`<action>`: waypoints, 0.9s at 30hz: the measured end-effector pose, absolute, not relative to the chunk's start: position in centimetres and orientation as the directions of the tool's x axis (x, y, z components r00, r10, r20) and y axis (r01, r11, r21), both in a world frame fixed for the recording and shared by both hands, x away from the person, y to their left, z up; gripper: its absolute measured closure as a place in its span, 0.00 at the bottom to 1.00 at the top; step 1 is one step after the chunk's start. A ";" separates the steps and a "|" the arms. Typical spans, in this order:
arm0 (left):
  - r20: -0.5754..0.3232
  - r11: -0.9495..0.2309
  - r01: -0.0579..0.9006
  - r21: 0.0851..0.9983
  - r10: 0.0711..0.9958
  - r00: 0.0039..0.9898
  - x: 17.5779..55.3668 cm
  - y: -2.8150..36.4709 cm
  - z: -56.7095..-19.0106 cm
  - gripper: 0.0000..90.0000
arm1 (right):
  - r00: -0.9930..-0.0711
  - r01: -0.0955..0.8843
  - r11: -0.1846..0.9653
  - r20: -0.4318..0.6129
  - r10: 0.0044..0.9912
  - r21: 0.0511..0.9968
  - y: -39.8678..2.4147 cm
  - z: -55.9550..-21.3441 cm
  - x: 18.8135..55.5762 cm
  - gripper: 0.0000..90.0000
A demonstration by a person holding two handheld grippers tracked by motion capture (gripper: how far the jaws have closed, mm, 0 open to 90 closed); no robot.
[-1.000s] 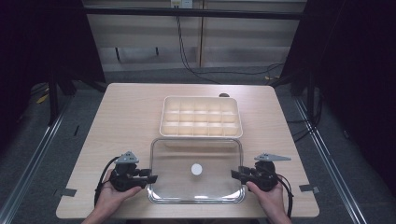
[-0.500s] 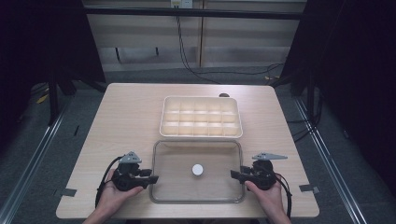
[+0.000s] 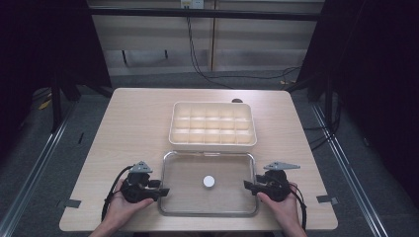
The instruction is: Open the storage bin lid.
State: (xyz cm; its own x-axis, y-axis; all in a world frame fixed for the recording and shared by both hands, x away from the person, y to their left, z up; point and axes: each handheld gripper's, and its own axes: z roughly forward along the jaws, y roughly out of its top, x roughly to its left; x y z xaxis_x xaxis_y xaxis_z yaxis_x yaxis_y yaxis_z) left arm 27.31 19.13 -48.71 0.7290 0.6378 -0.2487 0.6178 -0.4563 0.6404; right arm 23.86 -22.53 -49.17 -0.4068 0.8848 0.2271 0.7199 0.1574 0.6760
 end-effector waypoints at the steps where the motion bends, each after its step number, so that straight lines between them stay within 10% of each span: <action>1: -0.249 -0.459 0.613 0.643 0.632 0.734 27.3 19.1 -48.7 0.54 | -0.410 0.715 0.163 0.219 0.885 0.680 -22.5 -49.1 23.8 0.46; 27: -0.208 -0.326 0.534 0.780 0.670 0.713 26.5 22.7 -46.2 0.33 | -0.471 0.540 0.090 0.212 0.856 0.837 -25.0 -45.9 21.3 0.24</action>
State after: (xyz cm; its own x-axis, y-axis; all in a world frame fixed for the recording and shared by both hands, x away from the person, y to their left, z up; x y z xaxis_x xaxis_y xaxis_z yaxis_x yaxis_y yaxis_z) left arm 26.48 22.72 -46.19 0.7127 0.6700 -0.2075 0.5339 -0.3263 0.7801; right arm 21.31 -24.98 -45.87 -0.4714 0.8560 0.2124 0.5402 0.0899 0.8368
